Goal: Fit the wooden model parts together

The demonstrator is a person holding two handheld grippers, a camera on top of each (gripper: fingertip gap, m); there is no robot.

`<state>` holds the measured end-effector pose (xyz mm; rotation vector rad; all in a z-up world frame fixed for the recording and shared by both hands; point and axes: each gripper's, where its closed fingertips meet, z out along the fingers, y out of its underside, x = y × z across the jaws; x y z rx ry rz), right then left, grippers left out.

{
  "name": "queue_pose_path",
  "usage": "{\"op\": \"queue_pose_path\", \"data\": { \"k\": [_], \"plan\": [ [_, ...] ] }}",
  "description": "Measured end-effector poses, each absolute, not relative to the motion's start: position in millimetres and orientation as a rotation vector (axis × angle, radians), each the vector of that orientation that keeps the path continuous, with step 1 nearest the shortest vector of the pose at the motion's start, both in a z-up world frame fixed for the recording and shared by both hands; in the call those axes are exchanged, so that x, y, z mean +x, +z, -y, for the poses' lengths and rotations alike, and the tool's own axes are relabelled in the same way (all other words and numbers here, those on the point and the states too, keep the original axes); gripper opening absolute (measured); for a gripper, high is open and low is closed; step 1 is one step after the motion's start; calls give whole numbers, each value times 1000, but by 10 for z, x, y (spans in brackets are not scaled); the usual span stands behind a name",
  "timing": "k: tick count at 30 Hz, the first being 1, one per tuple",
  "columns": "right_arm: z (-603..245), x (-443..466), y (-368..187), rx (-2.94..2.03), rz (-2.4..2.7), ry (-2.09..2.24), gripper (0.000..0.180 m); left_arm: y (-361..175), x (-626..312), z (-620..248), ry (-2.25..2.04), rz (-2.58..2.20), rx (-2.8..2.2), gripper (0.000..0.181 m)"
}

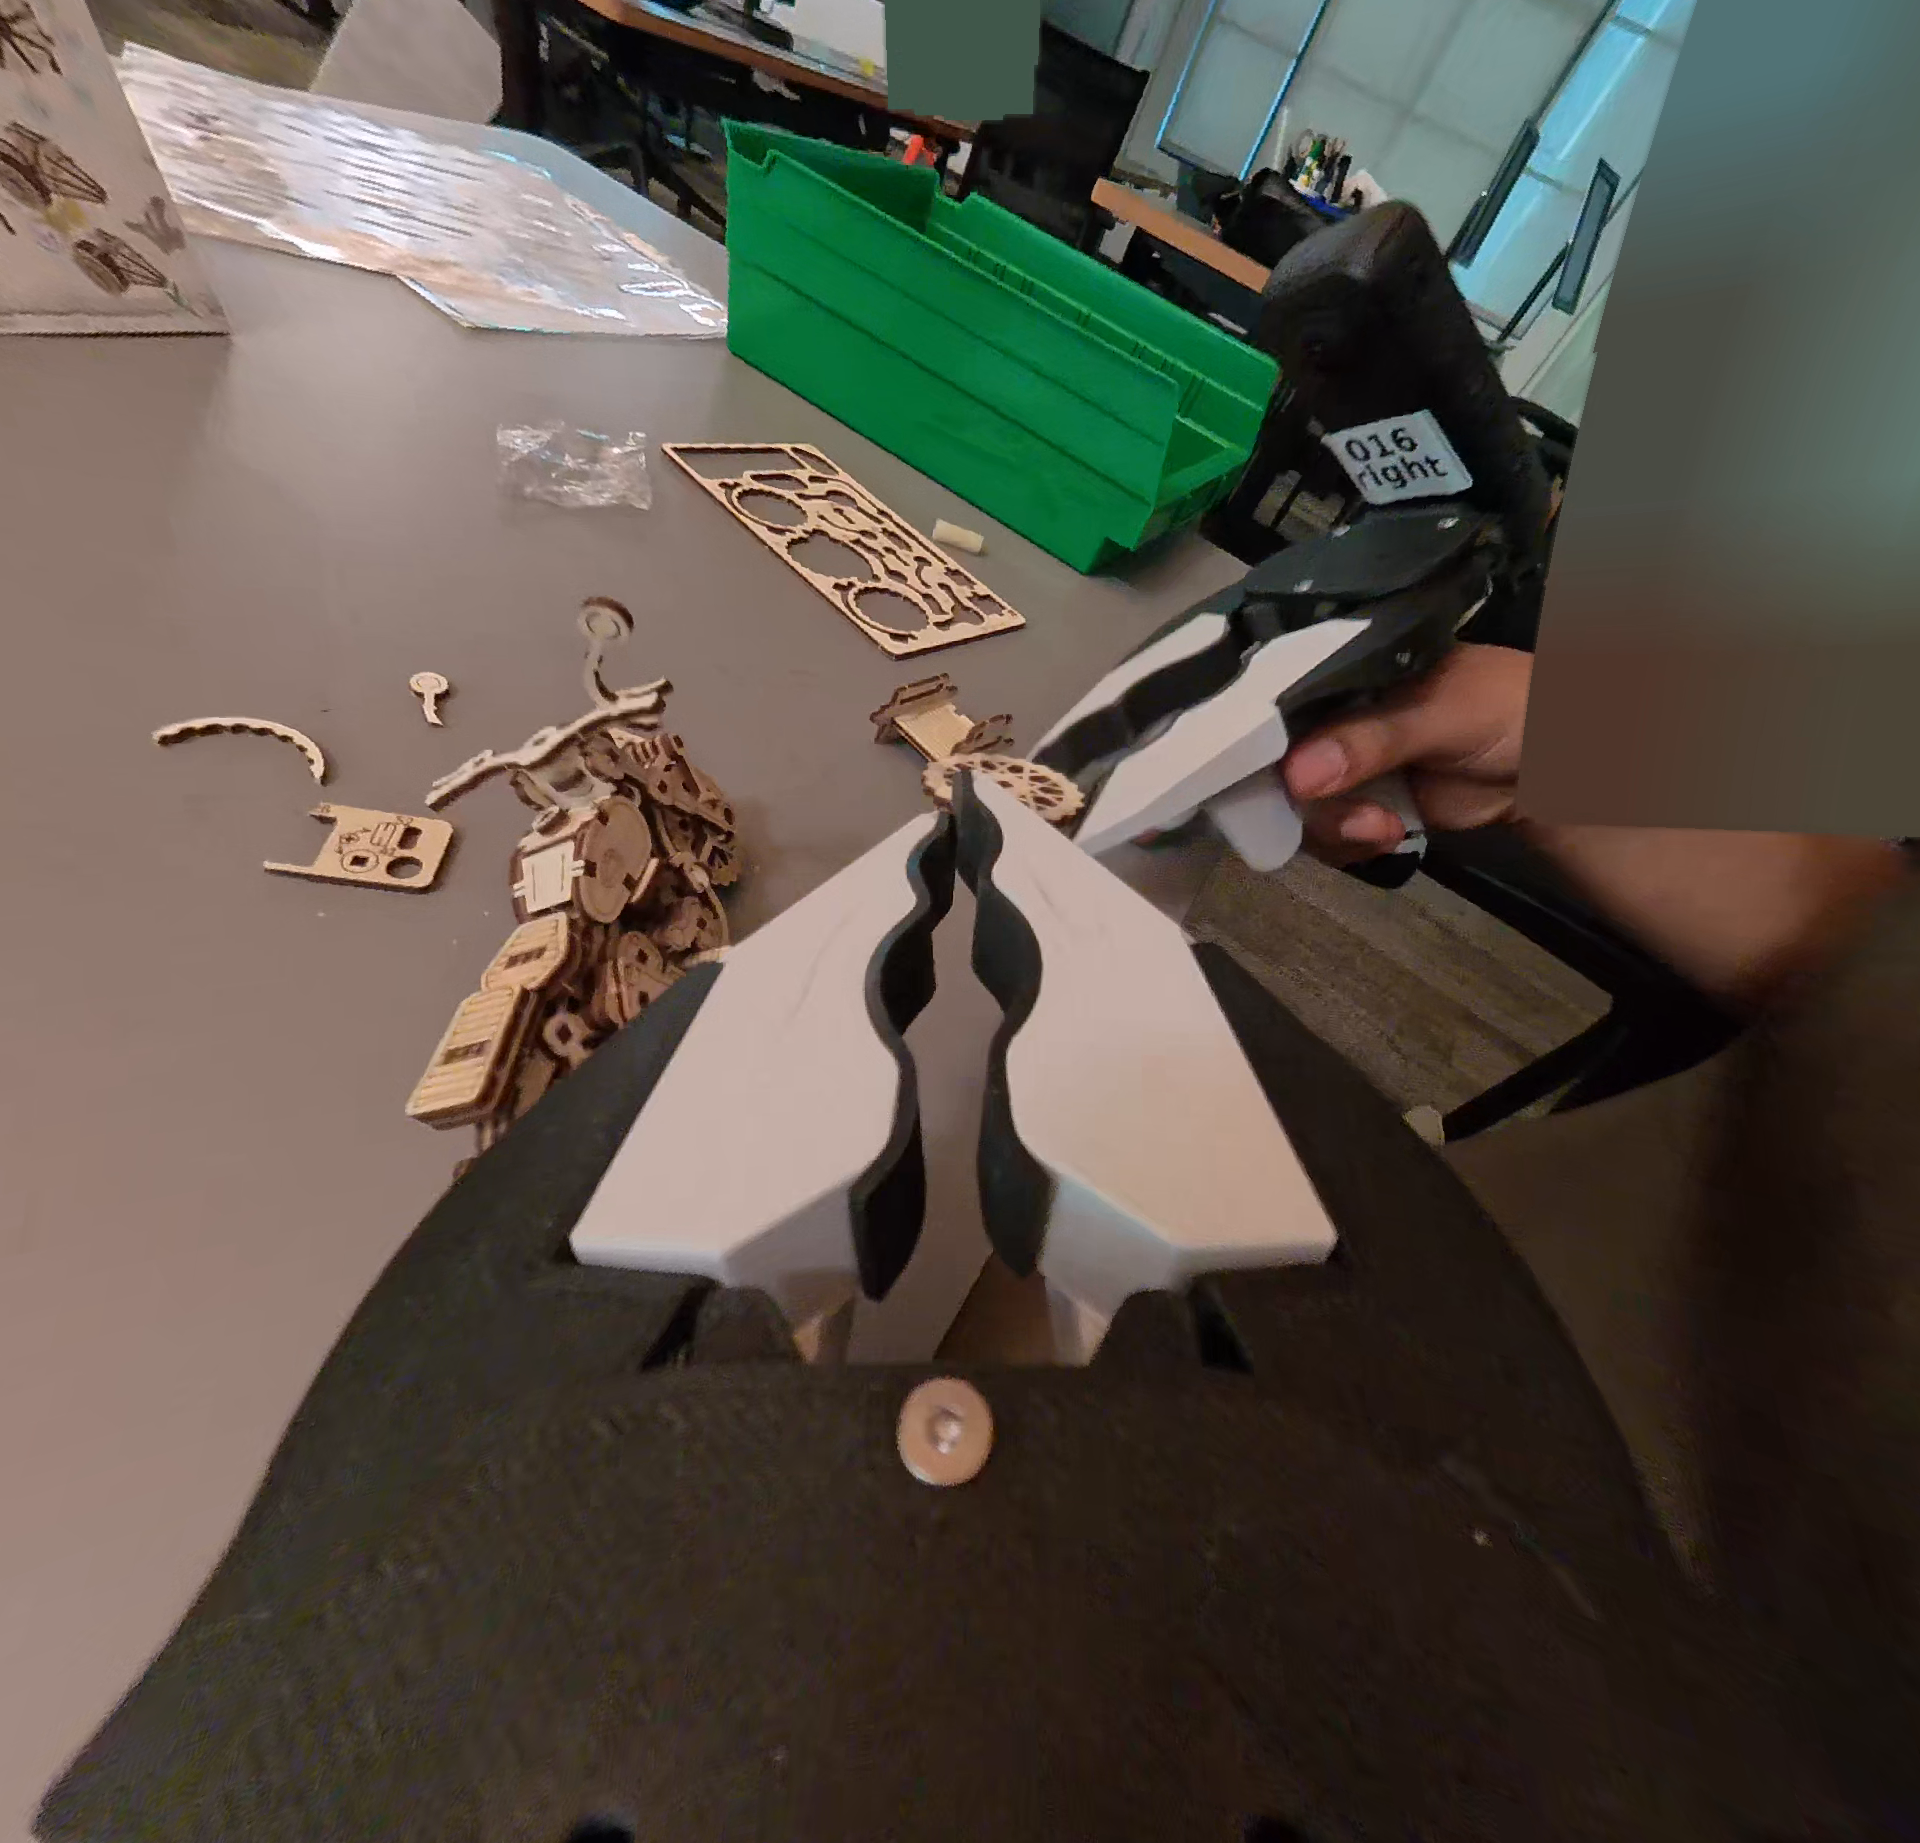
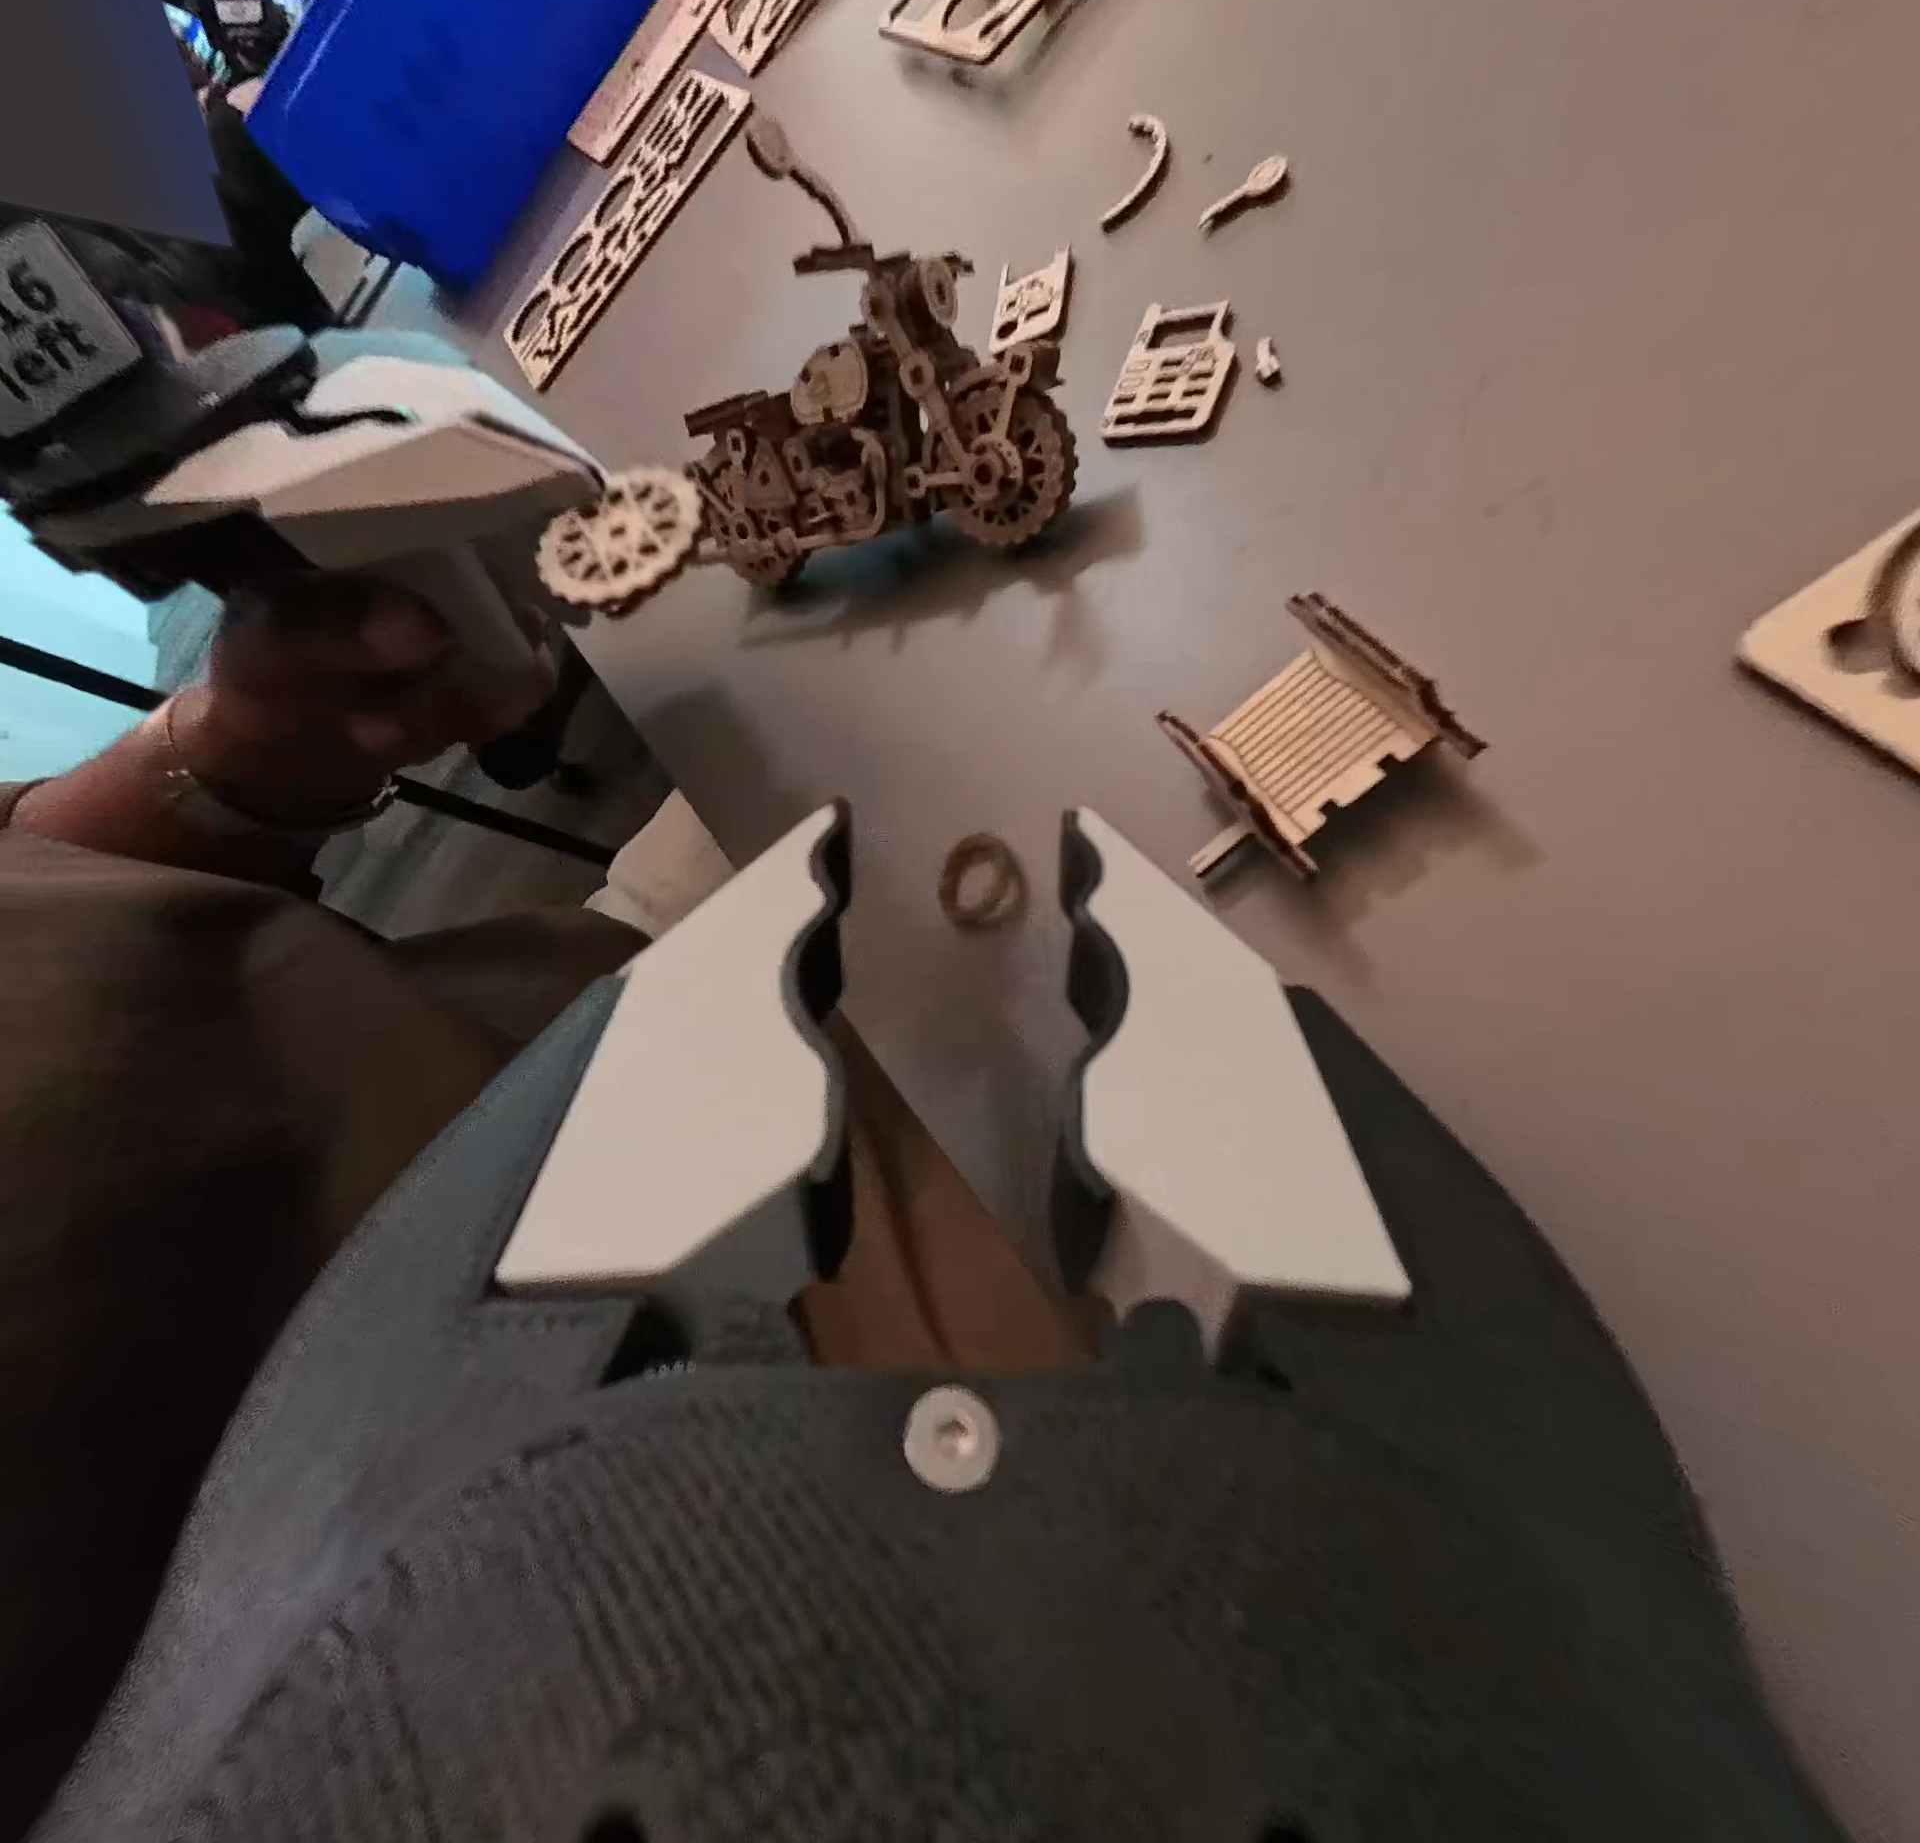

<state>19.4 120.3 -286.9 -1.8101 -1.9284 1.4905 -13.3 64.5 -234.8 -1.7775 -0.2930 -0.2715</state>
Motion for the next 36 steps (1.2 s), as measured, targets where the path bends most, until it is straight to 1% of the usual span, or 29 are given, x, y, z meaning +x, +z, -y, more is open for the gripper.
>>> {"op": "queue_pose_path", "data": {
  "k": [1,3,5,7,10,11,13,15,17,20,21,22,24,25,32,36],
  "plan": [
    [-1249,171,-2828,-1792,1897,1490,44,-2366,-115,-651,-285,295,-1777,0],
    [-1323,126,-2684,-1745,1813,1542,43,-2372,-80,-668,-307,299,-1761,0],
    [-1245,113,-2465,-1721,1719,1756,38,-2349,-50,-686,-314,293,-1738,0],
    [-1116,93,-2303,-1762,1580,2027,37,-2308,-1,-708,-319,269,-1708,0],
    [-904,90,-2300,-1876,1482,2303,37,-2296,38,-734,-290,246,-1702,0],
    [-846,99,-2302,-1901,1472,2370,33,-2287,54,-736,-279,229,-1698,0],
    [-755,136,-2264,-1892,1471,2483,9,-2278,66,-737,-258,214,-1695,0],
    [-764,139,-2243,-1873,1444,2509,2,-2256,83,-735,-270,206,-1676,0],
    [-788,146,-2236,-1820,1472,2474,1,-2246,107,-746,-355,250,-1656,4],
    [-813,166,-2129,-1694,1491,2452,2,-2239,162,-774,-628,386,-1597,26],
    [-805,175,-2126,-1678,1511,2439,2,-2221,188,-780,-723,420,-1566,27],
    [-789,183,-2134,-1665,1534,2421,2,-2197,194,-779,-797,452,-1528,24],
    [-741,192,-2170,-1650,1594,2368,2,-2130,164,-762,-882,502,-1443,8],
    [-714,200,-2186,-1632,1626,2340,2,-2131,148,-755,-894,519,-1428,4],
    [-666,204,-2218,-1614,1673,2302,2,-2184,246,-730,-1042,505,-1450,4],
    [-673,211,-2216,-1612,1678,2312,4,-2193,262,-733,-992,474,-1481,3]
  ]
}}
